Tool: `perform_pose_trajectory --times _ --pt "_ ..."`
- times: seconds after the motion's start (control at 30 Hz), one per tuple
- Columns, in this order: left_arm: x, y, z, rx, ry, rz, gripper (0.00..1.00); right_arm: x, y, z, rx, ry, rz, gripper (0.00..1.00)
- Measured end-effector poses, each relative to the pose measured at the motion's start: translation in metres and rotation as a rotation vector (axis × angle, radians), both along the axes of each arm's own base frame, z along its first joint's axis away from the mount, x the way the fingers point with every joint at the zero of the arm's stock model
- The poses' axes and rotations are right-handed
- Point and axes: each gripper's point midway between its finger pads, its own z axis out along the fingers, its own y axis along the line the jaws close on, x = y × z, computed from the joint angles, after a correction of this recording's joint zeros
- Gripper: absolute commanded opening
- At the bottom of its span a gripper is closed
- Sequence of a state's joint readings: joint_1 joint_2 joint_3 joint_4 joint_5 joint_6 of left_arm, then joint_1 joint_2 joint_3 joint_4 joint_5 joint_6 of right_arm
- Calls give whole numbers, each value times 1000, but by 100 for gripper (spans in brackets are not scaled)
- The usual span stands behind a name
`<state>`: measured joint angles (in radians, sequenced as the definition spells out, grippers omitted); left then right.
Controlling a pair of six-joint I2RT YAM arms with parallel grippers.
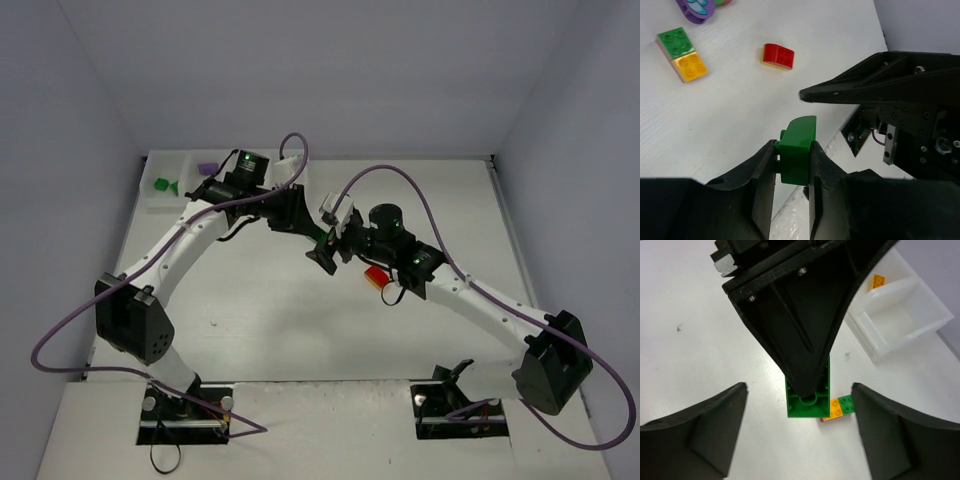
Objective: Sort the legos into containers by color
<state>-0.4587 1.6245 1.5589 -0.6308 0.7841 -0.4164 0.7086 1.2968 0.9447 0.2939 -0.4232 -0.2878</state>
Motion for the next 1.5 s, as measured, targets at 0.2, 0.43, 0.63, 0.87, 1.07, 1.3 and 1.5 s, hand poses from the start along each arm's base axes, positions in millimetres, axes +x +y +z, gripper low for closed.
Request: perform_pose_trajectory --times 0.2,0.43,0.63,0.87,1.07,1.3,1.5 --pt "33 39 -10 74 -52 114 0 8 -8 -8 -11 41 -81 100" --pt "127 186 -21 320 -153 584 0 25 -34 -21 24 165 -300 100" --pt "192 306 -17 470 -213 951 0 24 -54 -47 26 309 -429 95" --pt "267 398 -45 549 -222 1198 0 3 -79 -72 29 423 -542 93" --pt "295 435 -120 607 -143 1277 12 -3 -90 -63 73 449 -610 92" --pt "309 440 -161 619 -121 1287 59 -4 -103 -67 78 483 -702 90" --pt "322 441 -145 578 -184 1301 79 -3 -109 -74 80 510 -770 86"
